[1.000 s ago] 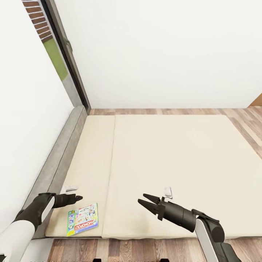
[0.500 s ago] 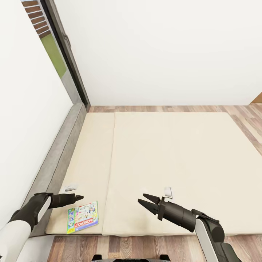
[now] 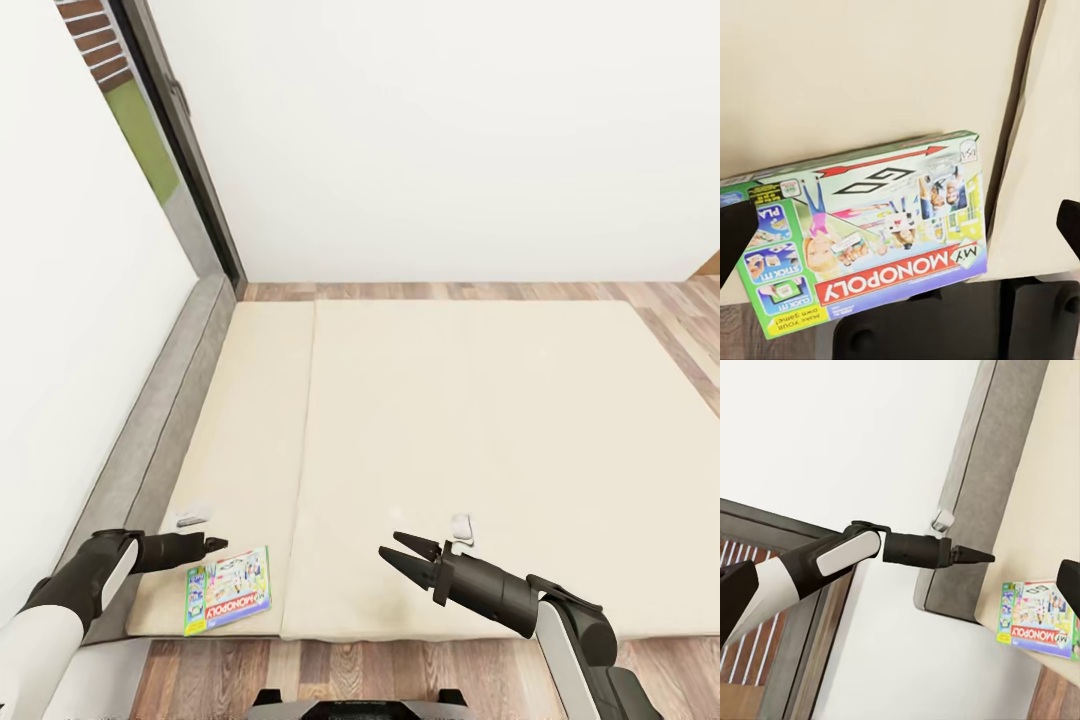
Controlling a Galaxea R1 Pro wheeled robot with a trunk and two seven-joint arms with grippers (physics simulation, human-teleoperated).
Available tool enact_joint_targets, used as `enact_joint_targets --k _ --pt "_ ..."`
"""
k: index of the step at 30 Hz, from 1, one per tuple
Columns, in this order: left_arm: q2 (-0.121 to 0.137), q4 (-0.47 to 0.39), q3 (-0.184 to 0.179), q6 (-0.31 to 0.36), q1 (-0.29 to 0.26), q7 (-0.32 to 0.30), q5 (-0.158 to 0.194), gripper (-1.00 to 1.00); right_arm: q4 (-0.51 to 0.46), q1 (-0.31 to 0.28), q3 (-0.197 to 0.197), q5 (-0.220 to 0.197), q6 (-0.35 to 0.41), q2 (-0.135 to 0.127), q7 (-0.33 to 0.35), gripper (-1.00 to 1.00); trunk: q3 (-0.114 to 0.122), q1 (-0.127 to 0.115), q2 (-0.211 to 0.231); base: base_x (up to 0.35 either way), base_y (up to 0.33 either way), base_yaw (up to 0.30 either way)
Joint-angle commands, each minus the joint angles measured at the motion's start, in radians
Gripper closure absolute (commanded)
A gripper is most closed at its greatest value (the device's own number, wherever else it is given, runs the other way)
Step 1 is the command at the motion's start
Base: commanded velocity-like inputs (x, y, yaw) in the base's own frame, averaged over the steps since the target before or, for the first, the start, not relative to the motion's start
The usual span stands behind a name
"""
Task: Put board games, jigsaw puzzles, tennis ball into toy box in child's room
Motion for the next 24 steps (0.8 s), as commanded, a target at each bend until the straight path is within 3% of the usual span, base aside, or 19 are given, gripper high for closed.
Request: enact_joint_targets --k 1,12,19,24 --pt "0.0 -0.001 0.004 0.011 0.0 -0.001 0.004 -1.0 0.0 0.0 -0.002 -0.003 0.006 0.001 0.002 -1.0 -0.003 0.0 -0.002 0.0 0.0 0.0" --pt "0.0 0.001 0.006 0.04 0.0 0.005 0.006 -1.0 0.0 0.0 -0.002 -0.002 0.006 0.001 0.002 -1.0 -0.021 0.0 -0.002 0.0 0.0 0.0" --pt "0.002 0.001 0.048 0.041 0.0 0.01 0.006 -1.0 0.0 0.0 -0.002 -0.002 0.006 0.001 0.001 -1.0 -0.033 0.0 -0.002 0.0 0.0 0.0" --pt "0.002 0.001 0.067 0.041 0.0 0.054 0.006 -1.0 0.0 0.0 -0.002 -0.002 0.006 0.001 0.0 -1.0 -0.041 0.0 -0.002 0.0 0.0 0.0"
